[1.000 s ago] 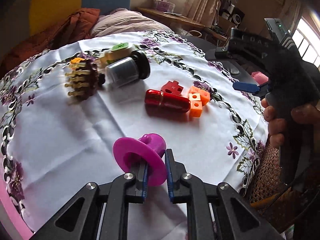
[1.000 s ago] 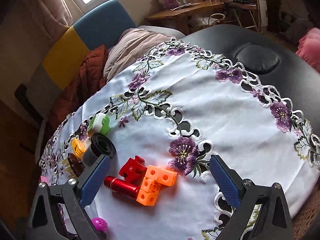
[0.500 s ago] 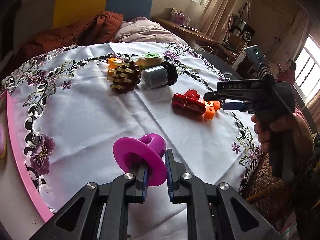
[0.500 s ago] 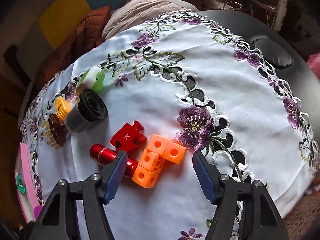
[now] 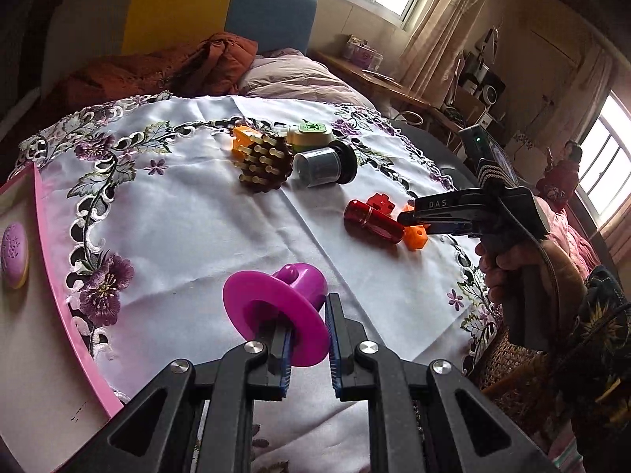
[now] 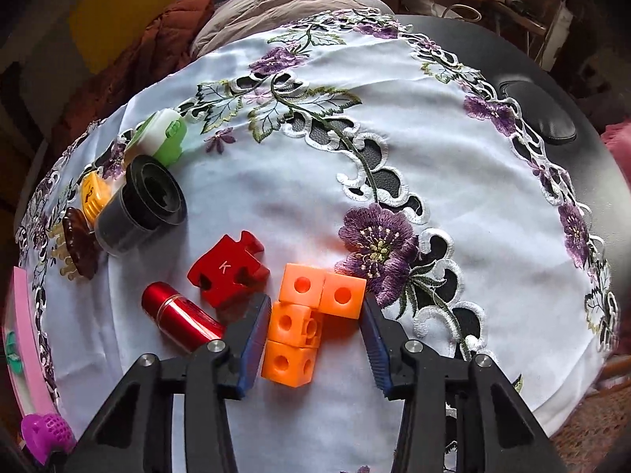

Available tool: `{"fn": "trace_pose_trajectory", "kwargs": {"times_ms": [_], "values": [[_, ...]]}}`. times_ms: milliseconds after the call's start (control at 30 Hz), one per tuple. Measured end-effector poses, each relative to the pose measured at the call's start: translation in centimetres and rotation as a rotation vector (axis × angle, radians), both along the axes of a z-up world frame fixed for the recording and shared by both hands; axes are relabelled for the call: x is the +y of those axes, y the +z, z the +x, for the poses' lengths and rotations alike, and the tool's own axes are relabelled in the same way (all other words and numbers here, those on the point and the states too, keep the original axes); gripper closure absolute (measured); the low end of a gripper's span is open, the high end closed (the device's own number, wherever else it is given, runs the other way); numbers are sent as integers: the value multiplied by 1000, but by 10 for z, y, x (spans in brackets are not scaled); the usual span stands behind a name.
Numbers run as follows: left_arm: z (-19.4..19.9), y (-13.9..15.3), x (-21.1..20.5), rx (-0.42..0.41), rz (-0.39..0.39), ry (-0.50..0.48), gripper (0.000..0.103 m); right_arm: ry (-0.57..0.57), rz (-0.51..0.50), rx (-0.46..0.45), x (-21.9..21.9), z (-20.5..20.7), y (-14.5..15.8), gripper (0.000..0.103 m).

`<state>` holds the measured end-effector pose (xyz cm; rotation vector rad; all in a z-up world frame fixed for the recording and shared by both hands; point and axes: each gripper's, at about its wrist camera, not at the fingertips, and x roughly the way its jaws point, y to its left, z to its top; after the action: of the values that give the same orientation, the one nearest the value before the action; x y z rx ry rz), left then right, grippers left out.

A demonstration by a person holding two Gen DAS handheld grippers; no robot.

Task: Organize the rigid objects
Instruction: 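Carry the magenta funnel into the tray with the left tool while the right tool grasps the orange cubes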

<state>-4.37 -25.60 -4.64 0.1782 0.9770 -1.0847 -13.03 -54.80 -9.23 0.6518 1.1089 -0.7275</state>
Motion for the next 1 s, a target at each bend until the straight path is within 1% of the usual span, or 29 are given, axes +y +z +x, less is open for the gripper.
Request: {"fn": "trace_pose_trajectory", "kwargs": {"times_ms": [267,433,567,767,867,1000], "values": [[5,4,12,-1,-11,33,89,27,-32,43,3,7,-4,56],[16,8,30,5,-22,92,89,66,-75,74,9,12,-3,57],[37,14,59,16,-31,189,89,67,-76,72,10,13,-3,57],[82,13,120,28,-19,389,89,73,-79,73,11,13,-3,57],[104,5,147,35,20,481,89,76,-82,73,11,12,-3,57],[135,-11,172,92,64,580,89,76,-82,72,11,12,-2,57]]}}
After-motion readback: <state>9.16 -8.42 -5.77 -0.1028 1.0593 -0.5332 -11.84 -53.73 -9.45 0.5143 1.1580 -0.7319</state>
